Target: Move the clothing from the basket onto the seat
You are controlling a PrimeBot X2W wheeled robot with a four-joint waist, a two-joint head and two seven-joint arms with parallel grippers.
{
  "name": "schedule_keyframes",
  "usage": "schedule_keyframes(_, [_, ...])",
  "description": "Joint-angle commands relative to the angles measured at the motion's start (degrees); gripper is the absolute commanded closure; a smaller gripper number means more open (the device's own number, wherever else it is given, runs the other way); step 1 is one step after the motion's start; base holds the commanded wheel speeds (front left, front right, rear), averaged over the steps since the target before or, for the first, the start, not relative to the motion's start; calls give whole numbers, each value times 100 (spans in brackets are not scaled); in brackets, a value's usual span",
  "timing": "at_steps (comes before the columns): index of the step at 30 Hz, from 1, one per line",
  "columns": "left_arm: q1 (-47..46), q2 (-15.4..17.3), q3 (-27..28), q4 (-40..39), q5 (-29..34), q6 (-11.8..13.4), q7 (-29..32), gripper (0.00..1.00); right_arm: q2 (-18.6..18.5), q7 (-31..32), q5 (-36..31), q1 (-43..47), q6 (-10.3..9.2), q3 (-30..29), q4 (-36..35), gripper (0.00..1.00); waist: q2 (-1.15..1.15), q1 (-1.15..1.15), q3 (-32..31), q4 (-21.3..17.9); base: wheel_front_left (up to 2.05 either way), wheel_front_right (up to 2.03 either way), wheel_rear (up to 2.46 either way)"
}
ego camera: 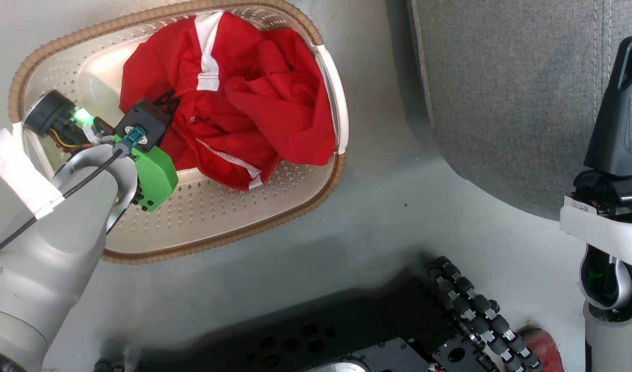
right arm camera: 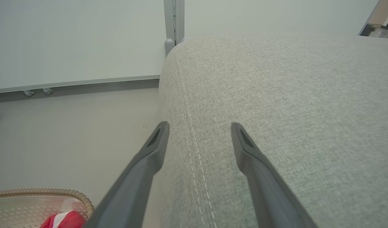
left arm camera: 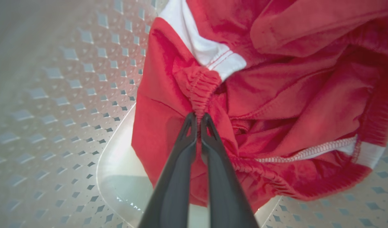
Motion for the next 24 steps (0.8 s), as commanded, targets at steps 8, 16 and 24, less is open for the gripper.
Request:
schedule_keyframes(8, [89,110,115,-462,-136,-13,-3,100,-6,-18,35,-203,0,-14,135,0,0,0,-108,54,0,0,0])
schedule_keyframes(16, [836,125,731,-1253,-219,-12,-2,100,-7,-18,-134,-256,0,134,357,0,0,0,-828,245,0,0,0])
schedule_keyframes(24, [1873,4,1567,-2019,-166,-12,-2,100,-8,-18,-319,-77,0,241,649,0,0,0,-1856,436,0,0,0])
